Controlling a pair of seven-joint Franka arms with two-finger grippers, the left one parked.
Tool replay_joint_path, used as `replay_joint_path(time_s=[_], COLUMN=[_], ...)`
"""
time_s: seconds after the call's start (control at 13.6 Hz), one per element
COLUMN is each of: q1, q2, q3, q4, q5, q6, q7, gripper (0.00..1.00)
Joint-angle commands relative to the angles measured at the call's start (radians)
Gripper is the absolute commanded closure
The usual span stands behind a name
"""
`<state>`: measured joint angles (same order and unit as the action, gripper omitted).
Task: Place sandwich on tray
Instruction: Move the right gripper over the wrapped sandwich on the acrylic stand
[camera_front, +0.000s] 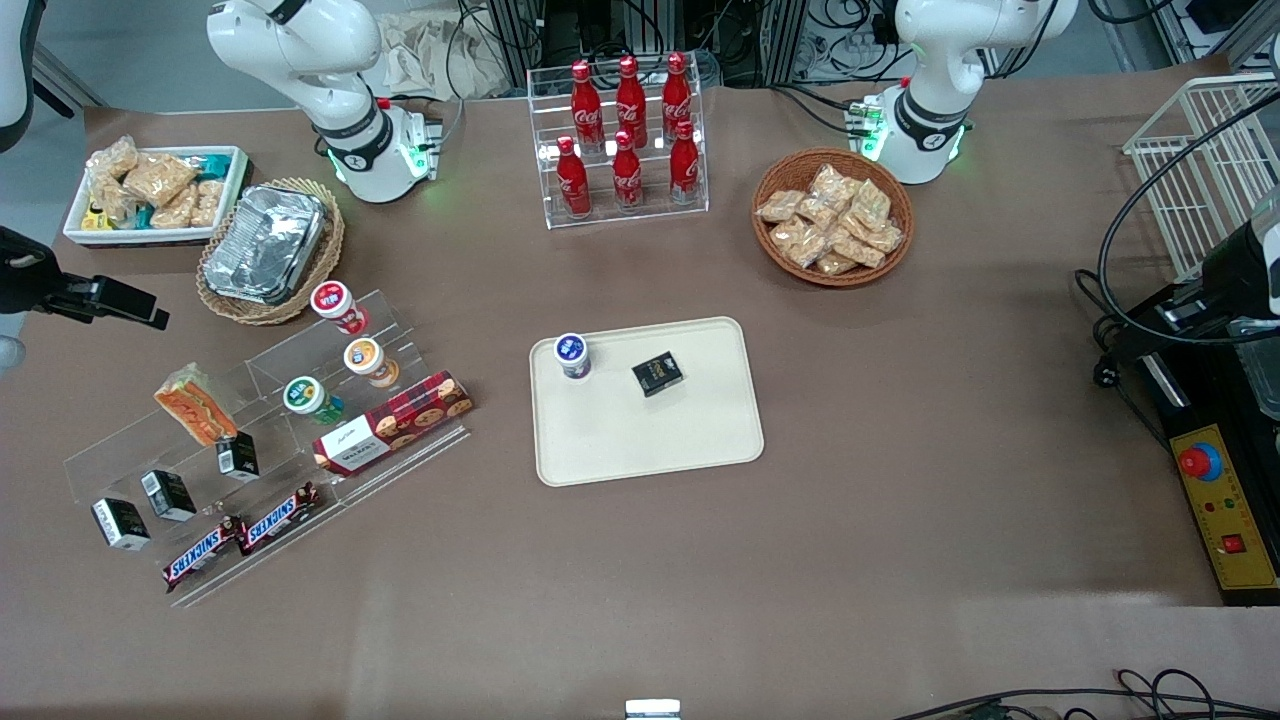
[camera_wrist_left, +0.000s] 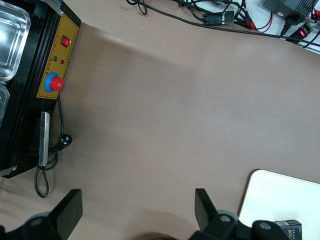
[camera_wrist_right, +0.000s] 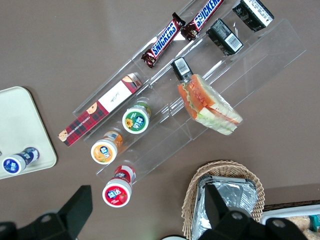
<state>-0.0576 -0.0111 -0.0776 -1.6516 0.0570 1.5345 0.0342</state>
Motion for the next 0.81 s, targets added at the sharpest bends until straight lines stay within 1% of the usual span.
replay_joint_path(time_s=[0.0, 0.29, 0.37, 0.44, 0.51, 0.73], q1=[0.002, 0.001, 0.001, -0.002, -0.001, -0.013], q2=[-0.003, 0.017, 0.019, 0.019, 0.017, 0.017], q3=[0.002, 0.002, 0.002, 0.002, 0.001, -0.005], q4=[0.006, 0.012, 0.013, 0.012, 0.010, 0.003], q5=[-0.005, -0.011, -0.028, -0.058, -0.068, -0.068], q6=[-0.019, -0.005, 0.005, 0.024, 0.030, 0.038], q7=[-0.008, -0.005, -0.011, -0.028, -0.074, -0.190], gripper=[0.00, 0.00, 0.00, 0.00, 0.00, 0.00])
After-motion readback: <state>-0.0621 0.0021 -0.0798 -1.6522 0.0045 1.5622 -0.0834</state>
